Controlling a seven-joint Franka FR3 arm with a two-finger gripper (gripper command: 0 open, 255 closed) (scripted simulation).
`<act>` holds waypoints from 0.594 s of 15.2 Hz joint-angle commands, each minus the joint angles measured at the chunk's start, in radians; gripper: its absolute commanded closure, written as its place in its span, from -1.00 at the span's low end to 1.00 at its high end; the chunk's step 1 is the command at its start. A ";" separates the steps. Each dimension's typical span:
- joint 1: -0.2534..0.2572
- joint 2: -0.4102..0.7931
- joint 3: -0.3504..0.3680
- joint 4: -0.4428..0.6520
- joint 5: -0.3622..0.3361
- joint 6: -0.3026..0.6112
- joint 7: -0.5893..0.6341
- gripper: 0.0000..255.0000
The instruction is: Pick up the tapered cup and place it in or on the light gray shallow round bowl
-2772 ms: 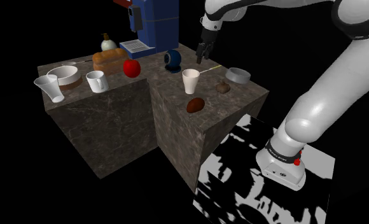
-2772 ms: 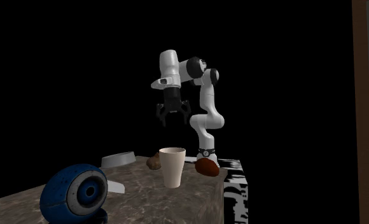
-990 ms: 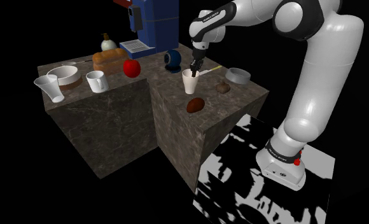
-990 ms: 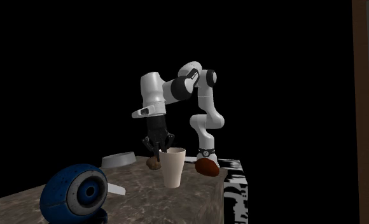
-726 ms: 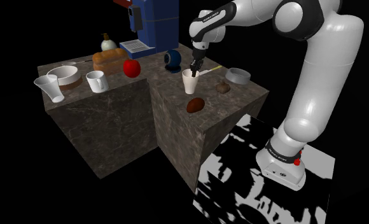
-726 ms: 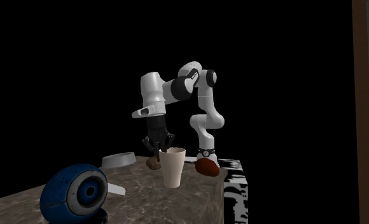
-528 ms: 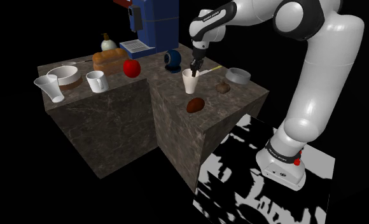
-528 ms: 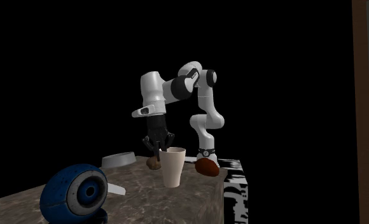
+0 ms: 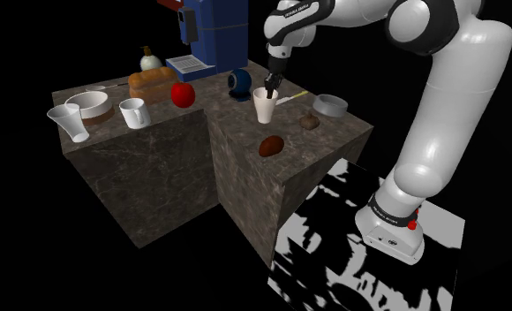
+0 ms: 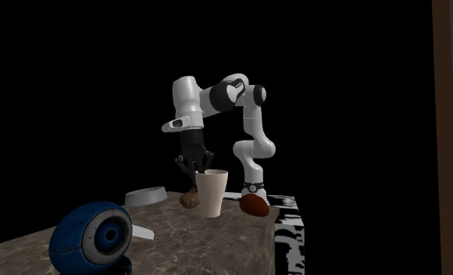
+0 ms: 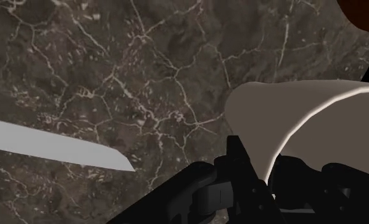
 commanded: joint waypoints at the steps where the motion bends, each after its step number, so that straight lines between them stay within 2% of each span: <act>1: 0.001 -0.012 -0.001 0.015 -0.005 -0.026 0.007 1.00; 9: 0.001 -0.041 -0.004 0.086 -0.020 -0.123 0.029 1.00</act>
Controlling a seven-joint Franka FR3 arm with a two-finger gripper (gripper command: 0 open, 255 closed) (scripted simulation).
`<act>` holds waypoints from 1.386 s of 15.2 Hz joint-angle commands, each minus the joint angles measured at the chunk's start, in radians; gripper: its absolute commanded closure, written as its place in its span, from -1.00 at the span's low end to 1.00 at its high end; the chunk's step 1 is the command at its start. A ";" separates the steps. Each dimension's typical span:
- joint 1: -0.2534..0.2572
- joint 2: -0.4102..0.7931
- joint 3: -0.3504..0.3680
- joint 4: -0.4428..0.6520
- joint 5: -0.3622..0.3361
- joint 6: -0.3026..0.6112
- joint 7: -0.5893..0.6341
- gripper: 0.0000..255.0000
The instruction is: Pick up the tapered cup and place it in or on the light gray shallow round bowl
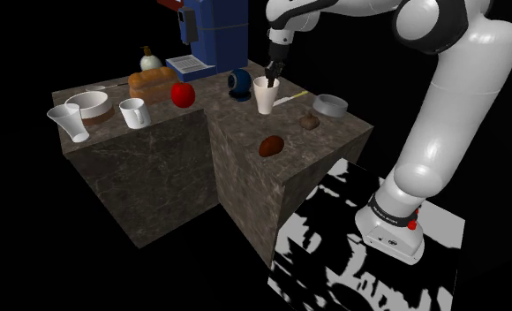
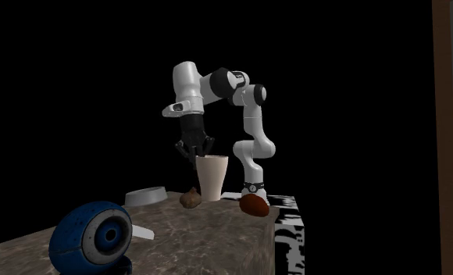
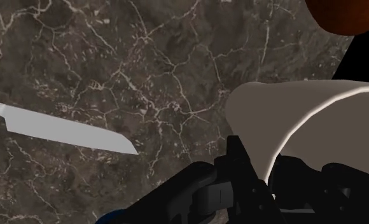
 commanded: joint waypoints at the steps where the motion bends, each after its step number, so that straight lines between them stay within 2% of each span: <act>1: 0.000 -0.005 -0.001 0.020 -0.003 -0.025 0.005 1.00; 5: -0.001 -0.014 -0.002 0.063 -0.008 -0.075 0.014 1.00; 13: -0.102 -0.038 -0.079 0.062 -0.012 -0.129 -0.155 1.00; 21: -0.212 0.002 -0.156 0.142 -0.003 -0.203 -0.332 1.00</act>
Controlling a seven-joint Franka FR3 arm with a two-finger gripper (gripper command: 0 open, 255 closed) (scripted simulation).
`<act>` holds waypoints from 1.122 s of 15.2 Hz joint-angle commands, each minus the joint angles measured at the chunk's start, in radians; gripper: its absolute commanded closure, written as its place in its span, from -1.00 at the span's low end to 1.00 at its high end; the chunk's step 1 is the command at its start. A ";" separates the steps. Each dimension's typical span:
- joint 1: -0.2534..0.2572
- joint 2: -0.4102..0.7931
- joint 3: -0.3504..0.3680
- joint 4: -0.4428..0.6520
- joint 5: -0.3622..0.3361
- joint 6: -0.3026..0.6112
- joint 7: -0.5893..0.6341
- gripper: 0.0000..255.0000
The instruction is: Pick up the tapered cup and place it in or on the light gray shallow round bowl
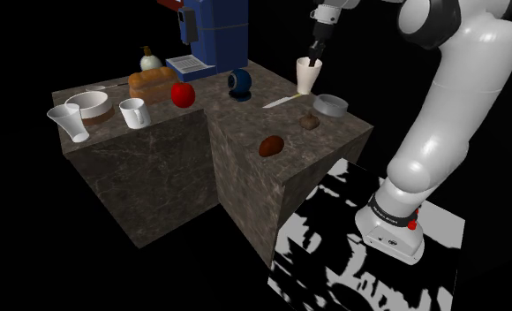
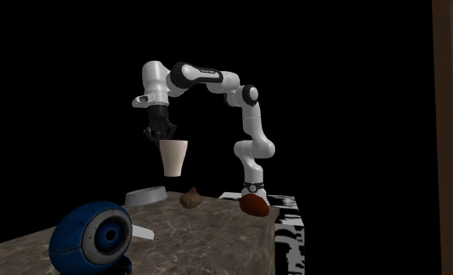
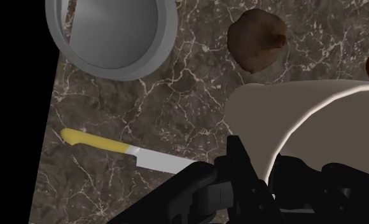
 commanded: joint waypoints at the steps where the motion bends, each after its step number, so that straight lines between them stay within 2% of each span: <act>1: -0.028 0.017 -0.018 0.026 0.005 -0.017 -0.045 1.00; 7: -0.128 0.099 -0.068 0.153 0.032 -0.092 -0.180 1.00; 14: -0.268 0.246 -0.110 0.376 0.086 -0.204 -0.322 1.00; 17: -0.250 0.242 -0.123 0.326 0.089 -0.162 -0.331 1.00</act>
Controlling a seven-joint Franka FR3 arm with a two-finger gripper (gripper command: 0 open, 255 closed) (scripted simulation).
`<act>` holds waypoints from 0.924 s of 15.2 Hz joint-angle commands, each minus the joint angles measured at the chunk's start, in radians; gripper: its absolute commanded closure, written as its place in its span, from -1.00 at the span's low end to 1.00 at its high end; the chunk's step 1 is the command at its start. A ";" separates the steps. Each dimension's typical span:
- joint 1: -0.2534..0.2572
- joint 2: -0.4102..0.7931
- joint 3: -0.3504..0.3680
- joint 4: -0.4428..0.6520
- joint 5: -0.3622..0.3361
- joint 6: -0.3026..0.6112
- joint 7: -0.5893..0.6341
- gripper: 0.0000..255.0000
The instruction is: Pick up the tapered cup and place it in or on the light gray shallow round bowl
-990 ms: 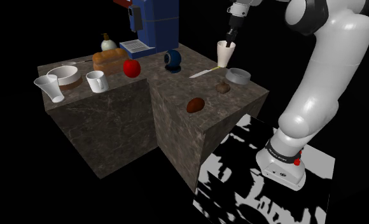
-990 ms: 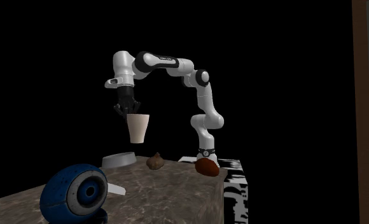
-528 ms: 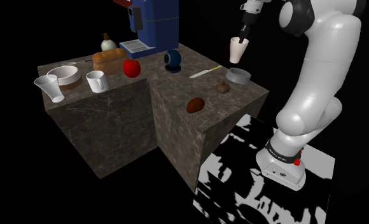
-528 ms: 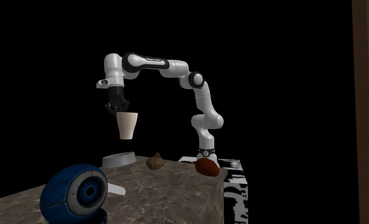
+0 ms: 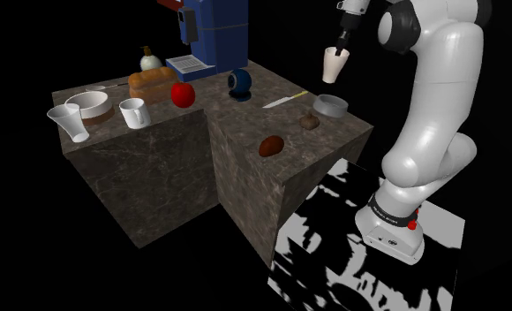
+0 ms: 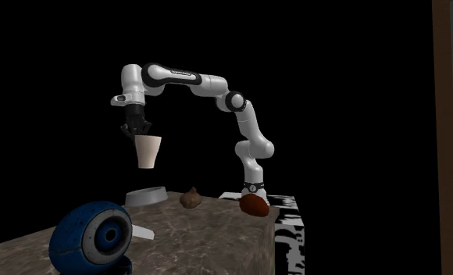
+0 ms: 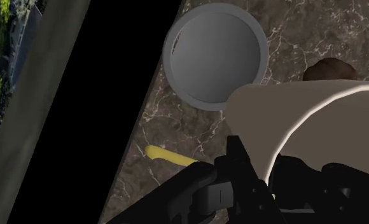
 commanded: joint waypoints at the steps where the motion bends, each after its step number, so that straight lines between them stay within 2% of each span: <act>1: -0.042 0.014 -0.026 -0.036 0.005 0.014 -0.010 1.00; 14: 0.021 0.034 -0.077 -0.198 0.039 0.176 -0.052 1.00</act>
